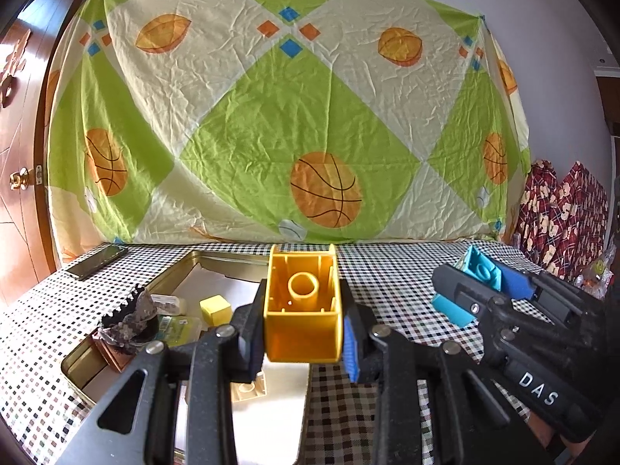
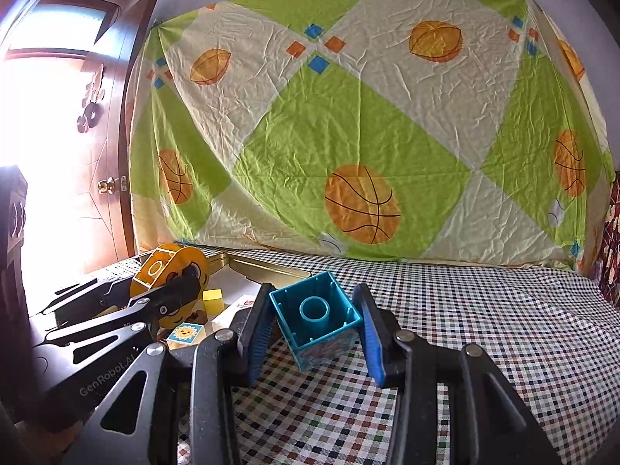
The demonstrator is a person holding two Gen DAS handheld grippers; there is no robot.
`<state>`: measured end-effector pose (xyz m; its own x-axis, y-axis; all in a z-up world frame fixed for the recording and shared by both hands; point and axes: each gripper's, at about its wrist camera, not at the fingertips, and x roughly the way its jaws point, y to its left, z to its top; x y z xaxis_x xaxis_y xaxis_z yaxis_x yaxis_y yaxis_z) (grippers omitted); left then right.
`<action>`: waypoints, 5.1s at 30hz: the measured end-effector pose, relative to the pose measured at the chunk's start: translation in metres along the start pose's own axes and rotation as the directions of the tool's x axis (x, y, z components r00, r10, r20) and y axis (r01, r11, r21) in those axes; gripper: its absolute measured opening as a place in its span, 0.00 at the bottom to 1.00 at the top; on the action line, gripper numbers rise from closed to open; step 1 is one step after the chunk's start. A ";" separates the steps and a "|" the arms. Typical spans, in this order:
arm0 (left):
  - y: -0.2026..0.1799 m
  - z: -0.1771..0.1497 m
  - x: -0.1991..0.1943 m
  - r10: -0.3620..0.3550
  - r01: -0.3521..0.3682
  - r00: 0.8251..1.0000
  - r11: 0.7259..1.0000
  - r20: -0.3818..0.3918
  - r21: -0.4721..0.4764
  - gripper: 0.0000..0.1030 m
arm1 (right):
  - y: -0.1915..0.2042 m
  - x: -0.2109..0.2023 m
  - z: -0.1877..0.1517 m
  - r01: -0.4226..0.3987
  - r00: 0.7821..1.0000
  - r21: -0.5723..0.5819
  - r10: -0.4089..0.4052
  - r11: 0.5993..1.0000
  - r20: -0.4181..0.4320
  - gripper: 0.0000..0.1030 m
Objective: Organize rigid objects
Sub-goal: 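Carry the yellow brick and blue cube over the gold tin with both tools, then release the yellow brick into the tin with the left tool while the right tool releases the blue cube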
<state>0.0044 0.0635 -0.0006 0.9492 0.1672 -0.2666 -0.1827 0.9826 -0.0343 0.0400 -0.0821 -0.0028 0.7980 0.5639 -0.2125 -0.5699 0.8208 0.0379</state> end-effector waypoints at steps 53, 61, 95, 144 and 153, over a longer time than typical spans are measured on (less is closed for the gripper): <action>0.091 -0.003 -0.005 0.112 -0.113 0.994 0.988 -0.017 -0.107 0.30 | 0.090 0.036 0.004 -0.137 0.990 -0.114 0.132 0.984 -0.050 0.43; 0.101 -0.001 -0.004 0.124 -0.126 0.992 0.986 -0.023 -0.109 0.30 | 0.101 0.043 0.003 -0.157 0.987 -0.132 0.149 0.979 -0.066 0.43; 0.120 0.013 0.039 0.129 -0.135 0.980 0.990 -0.154 -0.032 0.30 | 0.100 0.079 0.014 -0.211 0.967 -0.096 0.194 0.973 -0.165 0.43; 0.104 0.022 0.104 0.043 -0.014 0.891 0.998 -0.451 0.066 0.33 | 0.076 0.156 0.023 -0.236 0.888 -0.030 0.203 0.971 -0.412 0.57; 0.105 0.028 0.082 0.104 -0.077 0.916 0.993 -0.387 0.086 0.85 | 0.059 0.126 0.029 -0.196 0.931 0.003 0.188 0.981 -0.313 0.81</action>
<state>0.0704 0.1830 0.0012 0.7517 0.2244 -0.6202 -0.2324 0.9702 0.0693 0.1127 0.0398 0.0005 0.5746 0.6504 -0.4968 -0.7149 0.6943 0.0822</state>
